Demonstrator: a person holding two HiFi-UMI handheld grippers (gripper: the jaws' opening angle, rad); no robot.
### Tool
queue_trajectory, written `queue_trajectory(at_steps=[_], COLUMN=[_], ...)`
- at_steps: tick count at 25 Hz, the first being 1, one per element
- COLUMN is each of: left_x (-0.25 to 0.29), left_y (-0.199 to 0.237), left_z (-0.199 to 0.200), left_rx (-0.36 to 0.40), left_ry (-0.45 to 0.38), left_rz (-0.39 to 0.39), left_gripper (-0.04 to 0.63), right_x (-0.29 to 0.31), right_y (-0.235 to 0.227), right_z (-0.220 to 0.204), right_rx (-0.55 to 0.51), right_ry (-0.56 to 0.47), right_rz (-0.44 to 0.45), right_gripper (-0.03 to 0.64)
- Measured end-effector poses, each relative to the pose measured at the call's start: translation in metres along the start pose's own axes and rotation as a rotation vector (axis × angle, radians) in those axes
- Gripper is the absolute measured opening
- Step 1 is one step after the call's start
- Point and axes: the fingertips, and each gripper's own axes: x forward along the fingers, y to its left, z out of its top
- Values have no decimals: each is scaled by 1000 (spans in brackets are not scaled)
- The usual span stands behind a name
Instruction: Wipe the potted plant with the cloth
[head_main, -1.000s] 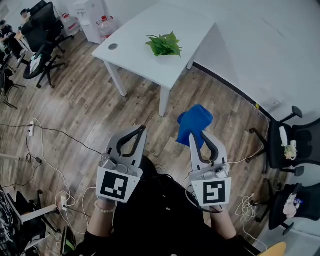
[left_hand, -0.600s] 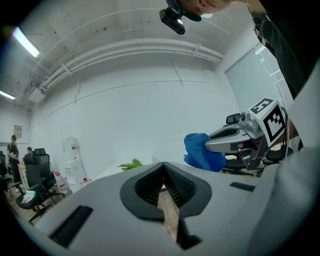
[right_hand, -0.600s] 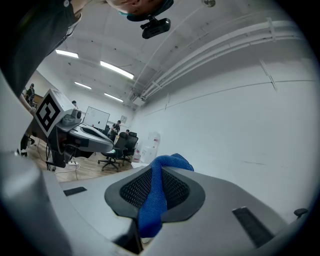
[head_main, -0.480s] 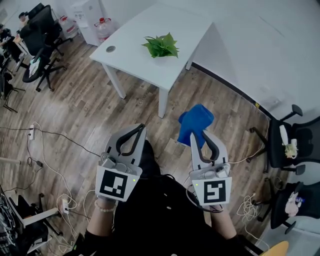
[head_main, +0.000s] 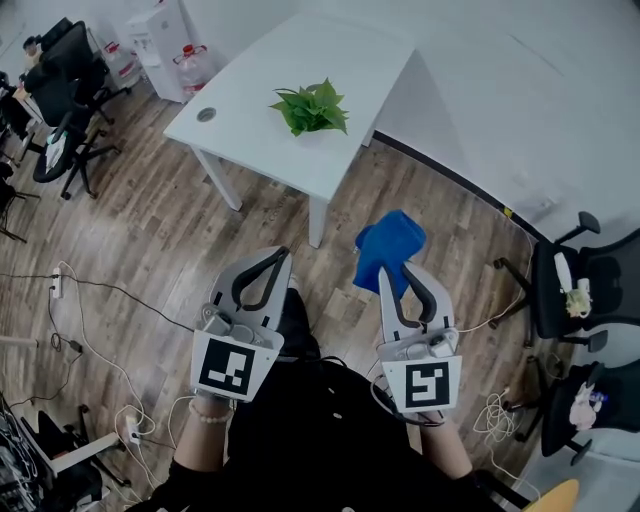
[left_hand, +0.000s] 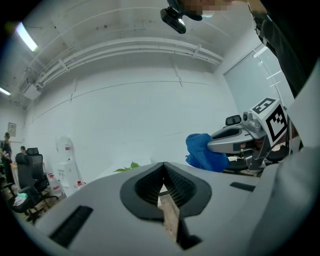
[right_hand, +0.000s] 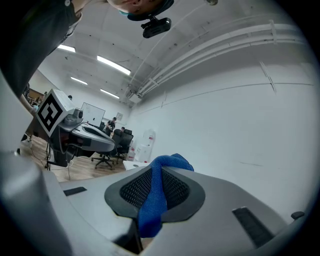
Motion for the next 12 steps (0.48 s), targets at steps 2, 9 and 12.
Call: queue_trajectory(at_steps=[2,9,12], left_x=[11,57,78], left_y=[9,51,71], left_z=[-1,-6,-7], left_rx=[0,-13,-24], left_ry=[2,15,21], left_rz=[-5,-24,-36], left_gripper=[14,14,14], right_x=[13,70,97], right_y=[-6,-23,-32], right_z=[0,-4,-1], right_rx=[-4,10,-1], right_ry=[0,41,46], right_rz=[-3,-11,-14], right_gripper=[81,81,81])
